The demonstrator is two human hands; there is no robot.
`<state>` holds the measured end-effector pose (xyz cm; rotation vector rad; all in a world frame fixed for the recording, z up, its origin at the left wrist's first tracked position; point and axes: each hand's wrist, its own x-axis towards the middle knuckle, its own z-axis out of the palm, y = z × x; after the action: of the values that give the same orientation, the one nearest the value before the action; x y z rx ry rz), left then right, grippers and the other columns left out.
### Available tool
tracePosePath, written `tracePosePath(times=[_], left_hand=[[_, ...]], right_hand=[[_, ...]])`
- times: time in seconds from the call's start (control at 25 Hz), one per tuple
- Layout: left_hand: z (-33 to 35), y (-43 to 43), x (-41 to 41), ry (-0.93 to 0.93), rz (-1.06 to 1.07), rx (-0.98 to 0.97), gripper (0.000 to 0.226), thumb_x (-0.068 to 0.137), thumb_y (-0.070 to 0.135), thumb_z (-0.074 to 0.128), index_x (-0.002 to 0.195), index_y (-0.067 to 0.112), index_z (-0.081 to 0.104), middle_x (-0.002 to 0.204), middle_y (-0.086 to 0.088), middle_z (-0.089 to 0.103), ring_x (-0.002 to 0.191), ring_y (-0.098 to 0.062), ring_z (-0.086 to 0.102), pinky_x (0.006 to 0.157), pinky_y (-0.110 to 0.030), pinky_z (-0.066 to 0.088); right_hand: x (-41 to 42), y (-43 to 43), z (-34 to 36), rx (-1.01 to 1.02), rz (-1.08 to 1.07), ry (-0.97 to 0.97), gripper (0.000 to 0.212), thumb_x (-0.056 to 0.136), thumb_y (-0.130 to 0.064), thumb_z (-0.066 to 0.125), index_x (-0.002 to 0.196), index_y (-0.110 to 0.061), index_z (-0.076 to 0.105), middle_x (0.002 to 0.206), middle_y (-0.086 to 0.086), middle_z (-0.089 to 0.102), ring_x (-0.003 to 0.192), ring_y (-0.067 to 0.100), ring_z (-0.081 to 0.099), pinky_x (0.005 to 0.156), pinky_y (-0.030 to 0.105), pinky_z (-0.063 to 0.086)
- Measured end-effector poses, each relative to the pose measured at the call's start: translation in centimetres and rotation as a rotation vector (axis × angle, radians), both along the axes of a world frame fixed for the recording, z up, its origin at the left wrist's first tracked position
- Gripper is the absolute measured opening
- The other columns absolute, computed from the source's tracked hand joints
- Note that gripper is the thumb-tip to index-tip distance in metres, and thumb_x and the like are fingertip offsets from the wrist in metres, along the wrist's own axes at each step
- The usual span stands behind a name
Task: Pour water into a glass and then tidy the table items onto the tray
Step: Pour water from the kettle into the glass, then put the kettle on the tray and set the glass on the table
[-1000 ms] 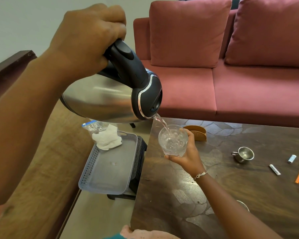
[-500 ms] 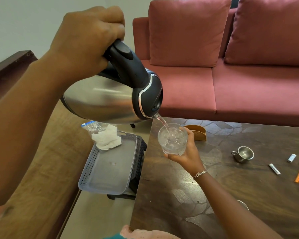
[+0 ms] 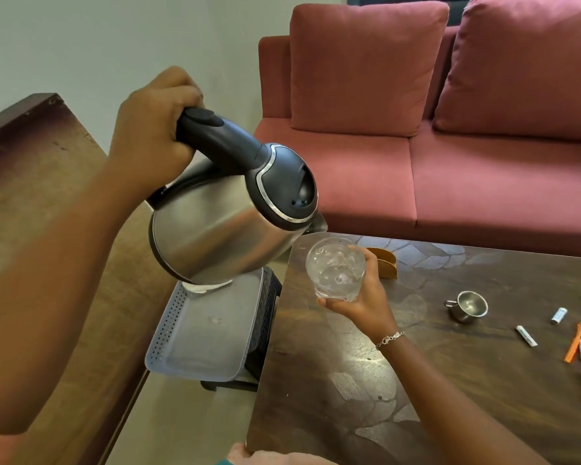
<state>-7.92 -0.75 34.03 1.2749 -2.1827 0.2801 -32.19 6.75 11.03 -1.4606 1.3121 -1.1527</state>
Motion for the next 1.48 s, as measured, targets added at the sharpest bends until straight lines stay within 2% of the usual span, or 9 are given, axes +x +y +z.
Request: tracePosePath(times=[0.08,0.32,0.44,0.52,0.8,0.96,1.2,1.36,1.48], left_hand=[[-0.7,0.1,0.7,0.111,0.065,0.042,0.024,0.063,-0.003,0.047,0.083,-0.005,0.06,0.082,0.014,0.044,0.085,-0.036,0.055,0.068,-0.032,0.042],[-2.9,0.6,3.1,0.267,0.326,0.262,0.013,0.075,-0.002,0.065,0.087,0.002,0.06,0.101,-0.02,0.051,0.087,-0.03,0.05,0.072,-0.028,0.034],[-4.5,0.6,5.7,0.365,0.431,0.342,0.011,0.072,-0.001,0.066,0.077,0.002,0.056,0.085,-0.017,0.051,0.076,-0.028,0.049,0.059,-0.027,0.034],[-5.7,1.0,7.1,0.527,0.537,0.406,0.021,0.07,-0.005,0.066,0.088,0.004,0.06,0.081,-0.013,0.055,0.078,-0.026,0.051,0.066,-0.032,0.038],[-12.8,2.4,10.5,1.036,0.861,0.658,0.036,0.063,-0.016,0.064,0.085,0.011,0.057,0.083,-0.005,0.057,0.09,-0.023,0.051,0.077,-0.034,0.041],[-17.6,3.6,11.4,1.22,0.991,0.67,0.039,0.071,-0.015,0.059,0.104,0.006,0.059,0.089,-0.009,0.059,0.085,-0.023,0.052,0.074,-0.032,0.042],[-25.0,4.6,12.7,1.467,1.127,0.632,0.025,0.072,-0.014,0.046,0.087,0.003,0.055,0.059,-0.006,0.047,0.057,-0.021,0.044,0.047,-0.026,0.036],[-32.4,4.8,15.4,1.406,1.234,0.608,0.028,0.064,-0.001,0.047,0.085,0.014,0.059,0.083,-0.012,0.064,0.068,-0.03,0.059,0.076,-0.044,0.054],[-35.8,4.7,16.3,1.29,1.295,0.626,0.031,0.062,0.006,0.044,0.086,0.018,0.059,0.1,-0.015,0.065,0.084,-0.039,0.063,0.086,-0.058,0.049]], right_hand=[[0.1,-0.2,0.1,-0.005,0.0,0.01,0.089,0.057,-0.014,0.085,0.118,-0.035,0.025,0.116,-0.016,0.042,0.11,0.005,0.048,0.086,0.001,0.042],[0.7,-0.4,0.9,0.001,0.013,0.017,0.089,0.052,-0.025,0.08,0.123,-0.027,0.026,0.116,-0.015,0.043,0.11,0.004,0.048,0.087,0.003,0.042],[1.2,-0.7,1.1,0.004,0.018,0.011,0.089,0.052,-0.023,0.081,0.122,-0.026,0.026,0.115,-0.02,0.041,0.109,0.003,0.049,0.085,0.001,0.042],[1.7,-0.9,1.3,-0.002,0.024,0.015,0.089,0.052,-0.025,0.08,0.123,-0.026,0.026,0.115,-0.023,0.04,0.108,-0.001,0.048,0.085,0.001,0.042],[4.6,-2.1,2.0,-0.022,0.076,0.02,0.092,0.047,-0.04,0.08,0.122,-0.03,0.027,0.123,-0.005,0.044,0.117,0.015,0.048,0.097,0.029,0.045],[6.3,-2.8,2.8,-0.043,0.101,0.029,0.09,0.047,-0.037,0.081,0.119,-0.03,0.026,0.115,-0.022,0.04,0.11,0.003,0.048,0.096,0.022,0.043],[8.8,-4.1,3.2,-0.027,0.133,0.027,0.091,0.053,-0.015,0.083,0.125,-0.017,0.027,0.112,-0.023,0.041,0.106,-0.009,0.048,0.088,0.006,0.042],[10.8,-5.0,3.7,-0.025,0.142,-0.011,0.091,0.053,-0.011,0.084,0.122,-0.02,0.026,0.113,-0.019,0.043,0.103,-0.015,0.05,0.086,0.004,0.043],[12.1,-5.7,4.3,-0.031,0.144,-0.036,0.089,0.052,-0.017,0.081,0.121,-0.024,0.026,0.114,-0.018,0.043,0.105,-0.014,0.05,0.087,0.006,0.044]])
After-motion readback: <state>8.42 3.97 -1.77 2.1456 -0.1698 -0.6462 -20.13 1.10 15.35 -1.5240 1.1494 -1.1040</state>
